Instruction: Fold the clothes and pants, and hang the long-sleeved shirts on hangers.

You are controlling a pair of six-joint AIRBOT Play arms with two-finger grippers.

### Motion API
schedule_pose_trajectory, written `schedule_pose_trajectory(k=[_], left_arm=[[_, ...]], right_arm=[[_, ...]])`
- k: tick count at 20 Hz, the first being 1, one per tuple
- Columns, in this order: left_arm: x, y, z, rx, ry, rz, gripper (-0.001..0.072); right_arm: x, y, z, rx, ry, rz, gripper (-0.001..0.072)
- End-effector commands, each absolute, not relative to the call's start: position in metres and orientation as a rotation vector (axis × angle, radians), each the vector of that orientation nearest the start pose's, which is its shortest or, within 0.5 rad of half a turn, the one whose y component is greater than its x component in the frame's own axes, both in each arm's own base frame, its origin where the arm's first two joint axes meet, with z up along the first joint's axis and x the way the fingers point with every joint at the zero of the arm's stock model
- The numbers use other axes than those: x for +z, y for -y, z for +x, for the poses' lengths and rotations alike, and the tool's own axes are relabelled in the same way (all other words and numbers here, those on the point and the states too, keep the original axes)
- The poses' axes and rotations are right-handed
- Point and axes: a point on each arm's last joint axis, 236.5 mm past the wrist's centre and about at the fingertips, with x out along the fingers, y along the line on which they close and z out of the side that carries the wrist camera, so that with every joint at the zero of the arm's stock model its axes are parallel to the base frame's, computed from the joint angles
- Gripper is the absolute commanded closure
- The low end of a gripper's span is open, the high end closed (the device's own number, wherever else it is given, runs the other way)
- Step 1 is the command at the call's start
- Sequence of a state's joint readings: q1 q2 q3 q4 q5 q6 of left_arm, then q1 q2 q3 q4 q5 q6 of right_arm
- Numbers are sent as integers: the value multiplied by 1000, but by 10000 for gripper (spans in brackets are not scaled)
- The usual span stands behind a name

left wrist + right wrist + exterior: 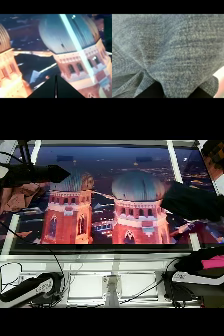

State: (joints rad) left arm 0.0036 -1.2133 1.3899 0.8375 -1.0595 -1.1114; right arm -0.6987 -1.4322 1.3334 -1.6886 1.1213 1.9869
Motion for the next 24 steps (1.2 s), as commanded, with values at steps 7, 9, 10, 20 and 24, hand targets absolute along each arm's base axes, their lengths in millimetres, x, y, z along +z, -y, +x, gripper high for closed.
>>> schedule_pose_trajectory(k=[7,9,10,20,24], left_arm=[[190,135,435,-601,-709,-187,677],[190,135,435,-601,-710,-187,677],[190,135,435,-601,-709,-187,677],[190,135,435,-601,-710,-187,676],[190,135,435,-601,-710,-187,677]], right_arm=[[5,293,99,-1199,-1520,864,624],[9,292,102,-1107,-1554,793,56],[10,285,101,-1082,-1575,805,22],[123,318,123,-1228,-1170,730,28],[205,320,170,-1123,-791,696,45]])
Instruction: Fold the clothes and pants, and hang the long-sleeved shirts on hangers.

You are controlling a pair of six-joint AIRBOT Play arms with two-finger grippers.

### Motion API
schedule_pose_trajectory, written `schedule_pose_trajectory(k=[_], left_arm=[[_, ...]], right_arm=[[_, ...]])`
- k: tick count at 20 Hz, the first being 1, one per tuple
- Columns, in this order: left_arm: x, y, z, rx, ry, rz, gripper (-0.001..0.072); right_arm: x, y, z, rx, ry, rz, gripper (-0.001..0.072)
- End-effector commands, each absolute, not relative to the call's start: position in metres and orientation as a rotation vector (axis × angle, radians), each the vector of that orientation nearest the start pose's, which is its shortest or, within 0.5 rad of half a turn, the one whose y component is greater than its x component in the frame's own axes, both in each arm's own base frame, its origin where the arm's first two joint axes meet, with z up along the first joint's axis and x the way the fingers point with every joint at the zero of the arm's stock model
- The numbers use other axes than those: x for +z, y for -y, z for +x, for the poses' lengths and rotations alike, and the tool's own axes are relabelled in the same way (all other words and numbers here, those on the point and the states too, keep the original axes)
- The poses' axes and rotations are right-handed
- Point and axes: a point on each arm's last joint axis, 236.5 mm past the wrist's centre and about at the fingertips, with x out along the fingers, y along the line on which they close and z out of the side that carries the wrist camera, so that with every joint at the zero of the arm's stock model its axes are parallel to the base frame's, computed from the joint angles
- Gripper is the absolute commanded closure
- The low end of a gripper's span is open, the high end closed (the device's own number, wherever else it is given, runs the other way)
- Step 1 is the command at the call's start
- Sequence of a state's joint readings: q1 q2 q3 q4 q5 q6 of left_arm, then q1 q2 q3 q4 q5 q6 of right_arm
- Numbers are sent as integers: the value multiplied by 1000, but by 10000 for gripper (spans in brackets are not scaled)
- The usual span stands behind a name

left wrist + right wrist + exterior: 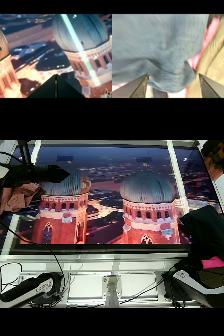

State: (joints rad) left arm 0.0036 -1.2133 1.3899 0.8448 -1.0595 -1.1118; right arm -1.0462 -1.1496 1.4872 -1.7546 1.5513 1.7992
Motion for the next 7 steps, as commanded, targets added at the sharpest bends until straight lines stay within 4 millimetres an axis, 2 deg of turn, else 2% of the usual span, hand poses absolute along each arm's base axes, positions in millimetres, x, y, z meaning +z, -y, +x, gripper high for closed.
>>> schedule_pose_trajectory(k=[1,2,3,5,7], left_arm=[[190,135,435,-601,-710,-187,677],[190,135,435,-601,-710,-187,677],[190,135,435,-601,-710,-187,677],[190,135,435,-601,-710,-187,677],[190,135,435,-601,-710,-187,677]], right_arm=[[234,312,195,-1030,-658,687,172],[266,302,217,-935,-527,669,316],[304,286,236,-831,-387,641,402],[369,249,258,-656,-173,608,407],[406,213,267,-525,-60,621,409]])
